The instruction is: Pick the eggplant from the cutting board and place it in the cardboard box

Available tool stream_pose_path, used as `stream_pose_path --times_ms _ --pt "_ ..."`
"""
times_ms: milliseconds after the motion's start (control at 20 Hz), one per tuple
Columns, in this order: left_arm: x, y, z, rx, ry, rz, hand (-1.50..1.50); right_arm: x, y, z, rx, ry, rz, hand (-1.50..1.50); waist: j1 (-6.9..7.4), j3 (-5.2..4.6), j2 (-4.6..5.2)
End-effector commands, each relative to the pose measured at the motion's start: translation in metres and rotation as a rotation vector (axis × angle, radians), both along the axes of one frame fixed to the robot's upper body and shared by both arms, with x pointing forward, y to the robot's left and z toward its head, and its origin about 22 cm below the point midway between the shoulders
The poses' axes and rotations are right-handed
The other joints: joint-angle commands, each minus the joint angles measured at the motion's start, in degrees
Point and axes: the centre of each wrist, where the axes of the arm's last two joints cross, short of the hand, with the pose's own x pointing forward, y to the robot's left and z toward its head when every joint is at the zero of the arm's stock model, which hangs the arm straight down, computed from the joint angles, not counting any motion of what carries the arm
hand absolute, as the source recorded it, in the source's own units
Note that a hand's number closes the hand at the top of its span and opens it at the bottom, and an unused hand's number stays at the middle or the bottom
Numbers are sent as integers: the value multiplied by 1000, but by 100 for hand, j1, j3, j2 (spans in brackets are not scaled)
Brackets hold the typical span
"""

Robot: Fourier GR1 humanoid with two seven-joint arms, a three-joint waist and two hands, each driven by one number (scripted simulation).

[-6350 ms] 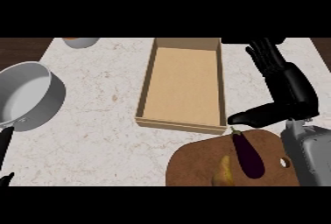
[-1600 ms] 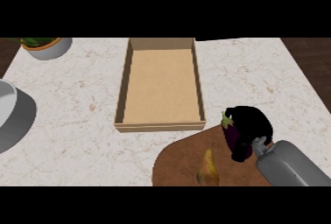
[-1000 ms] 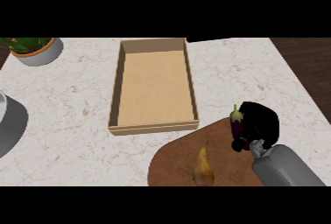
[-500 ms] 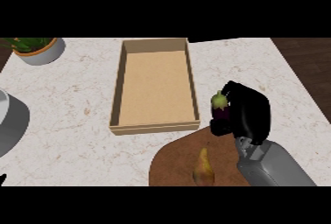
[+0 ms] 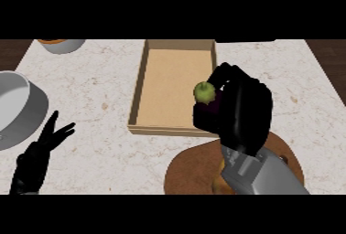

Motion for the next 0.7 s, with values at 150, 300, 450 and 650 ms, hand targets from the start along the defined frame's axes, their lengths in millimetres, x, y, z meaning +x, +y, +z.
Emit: stream_pose_path --times_ms 150,300,450,650 --pt "29 -16 7 -6 -10 -54 0 41 25 39 72 35 -127 150 265 -1 48" --pt "17 -35 13 -8 -30 -66 0 73 20 25 69 87 -153 150 334 3 55" --pt "38 -32 7 -24 -21 -74 0 94 32 22 83 93 -152 150 341 -1 77" --pt "47 -41 14 3 -36 -59 0 128 15 11 101 184 -137 150 335 2 91"
